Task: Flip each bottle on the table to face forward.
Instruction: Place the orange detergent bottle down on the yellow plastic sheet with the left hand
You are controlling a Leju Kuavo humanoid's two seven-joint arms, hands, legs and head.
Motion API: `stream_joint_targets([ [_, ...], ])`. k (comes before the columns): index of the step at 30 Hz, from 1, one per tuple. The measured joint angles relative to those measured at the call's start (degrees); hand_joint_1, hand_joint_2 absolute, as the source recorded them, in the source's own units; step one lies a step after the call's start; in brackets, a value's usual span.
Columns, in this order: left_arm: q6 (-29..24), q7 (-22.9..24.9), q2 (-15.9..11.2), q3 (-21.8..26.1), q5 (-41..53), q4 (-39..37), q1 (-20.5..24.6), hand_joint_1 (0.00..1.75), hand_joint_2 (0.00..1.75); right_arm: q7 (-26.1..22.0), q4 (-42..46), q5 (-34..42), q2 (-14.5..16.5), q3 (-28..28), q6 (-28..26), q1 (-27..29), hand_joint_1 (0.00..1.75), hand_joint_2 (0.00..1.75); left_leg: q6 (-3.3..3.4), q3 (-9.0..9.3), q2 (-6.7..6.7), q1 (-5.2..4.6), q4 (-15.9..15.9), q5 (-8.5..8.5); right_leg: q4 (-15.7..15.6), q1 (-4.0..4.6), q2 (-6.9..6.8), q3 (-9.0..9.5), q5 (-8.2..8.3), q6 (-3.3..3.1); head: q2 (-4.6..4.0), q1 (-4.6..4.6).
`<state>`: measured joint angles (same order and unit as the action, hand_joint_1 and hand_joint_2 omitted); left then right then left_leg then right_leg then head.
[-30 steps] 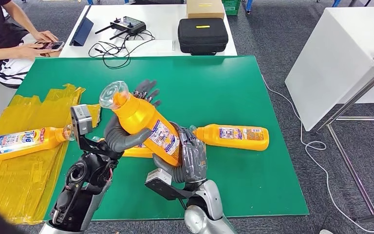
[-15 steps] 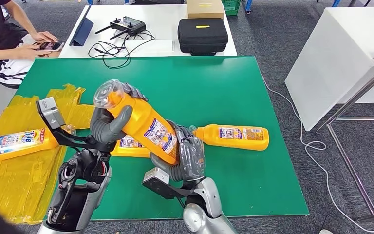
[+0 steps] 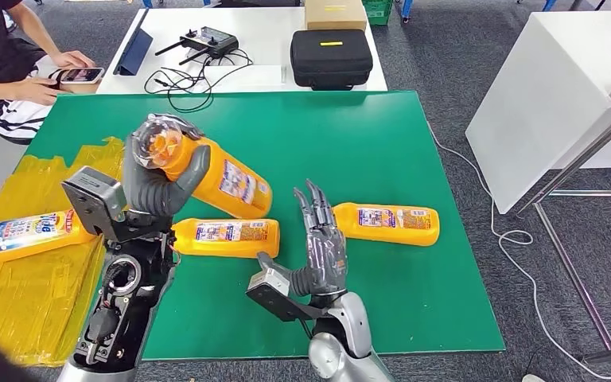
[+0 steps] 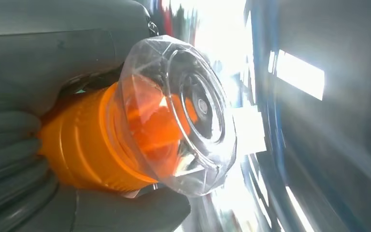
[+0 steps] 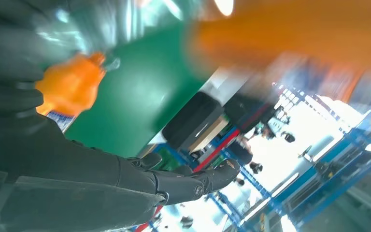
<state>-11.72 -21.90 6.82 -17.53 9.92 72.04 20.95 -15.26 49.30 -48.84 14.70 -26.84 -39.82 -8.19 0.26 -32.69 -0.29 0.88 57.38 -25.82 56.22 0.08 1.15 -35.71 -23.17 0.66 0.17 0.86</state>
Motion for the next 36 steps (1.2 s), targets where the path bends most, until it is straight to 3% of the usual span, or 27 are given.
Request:
stream_joint_targets([
  [6,-8.8,-0.1,0.0,0.0,11.1,0.0,1.0,1.75,1.75,0.1,2.9,-0.9,-0.6,2.1,-0.1,1.3,0.0,1.75,0.0,0.0,0.0,0.0,0.0,0.0,0.0,0.0,0.01,0.0,0.0,0.0,-0.01,0.0],
  [12,-26.1,2.8,-1.1,1.4,40.1,-2.5,2.8,1.75,1.75,-0.1,5.2,-1.4,-0.7,4.5,-0.1,2.3,0.0,1.75,0.0,-0.01,0.01,0.0,0.0,0.0,0.0,0.0,0.01,0.0,0.0,0.0,0.0,0.01],
  [15,-28.1,2.6,-1.7,4.4,53.0,-3.7,3.4,1.75,1.75,-0.3,5.5,-1.2,-0.8,5.0,-0.2,2.4,0.0,1.75,0.0,0.01,0.01,0.0,0.0,0.0,0.0,0.0,0.01,0.0,0.0,0.0,0.0,0.01],
  [20,-28.3,3.3,-1.9,7.7,57.6,-4.7,3.6,1.75,1.75,-0.5,5.8,-1.1,-0.9,5.4,-0.2,2.5,0.0,1.75,0.0,0.0,0.01,0.0,0.0,0.01,0.0,0.0,0.01,0.0,0.0,0.0,-0.01,0.0],
  [23,-28.3,10.9,-3.2,8.4,71.2,-4.8,3.8,1.75,1.75,-0.9,5.7,-0.9,-0.9,5.5,-0.2,2.3,0.0,1.75,0.0,-0.03,0.0,0.01,0.0,0.01,0.0,0.0,0.01,-0.01,0.0,0.0,0.0,-0.02],
  [26,-28.3,24.7,-7.9,4.2,79.6,-6.8,5.9,1.75,1.75,-1.5,5.4,-0.3,-0.9,5.4,-0.2,1.9,0.0,1.75,-0.01,-0.01,0.03,0.01,0.0,0.02,0.0,0.01,0.04,-0.04,0.0,0.0,0.0,0.0],
  [28,-28.3,30.2,-11.5,-0.4,80.0,-9.8,8.0,1.75,1.75,-1.8,5.0,0.1,-0.9,5.2,-0.1,1.5,0.0,1.75,-0.02,0.0,0.01,0.02,0.0,0.03,0.0,0.02,0.03,-0.03,0.0,-0.01,0.0,0.01],
  [33,-28.3,34.4,-18.0,-10.4,80.0,-18.5,12.5,1.75,1.75,-2.3,4.0,0.3,-0.9,4.9,0.3,0.6,0.0,1.75,-0.03,0.01,0.07,0.03,0.0,0.07,0.1,0.03,0.09,-0.04,0.02,-0.01,0.0,0.0],
  [36,-28.3,32.4,-19.8,-14.2,79.9,-27.0,17.1,1.75,1.75,-2.7,3.2,0.3,-0.9,4.3,1.2,-0.1,0.0,1.75,-0.03,-0.01,0.03,0.03,0.0,0.09,0.1,0.03,0.06,-0.04,0.02,0.0,0.0,-0.03],
])
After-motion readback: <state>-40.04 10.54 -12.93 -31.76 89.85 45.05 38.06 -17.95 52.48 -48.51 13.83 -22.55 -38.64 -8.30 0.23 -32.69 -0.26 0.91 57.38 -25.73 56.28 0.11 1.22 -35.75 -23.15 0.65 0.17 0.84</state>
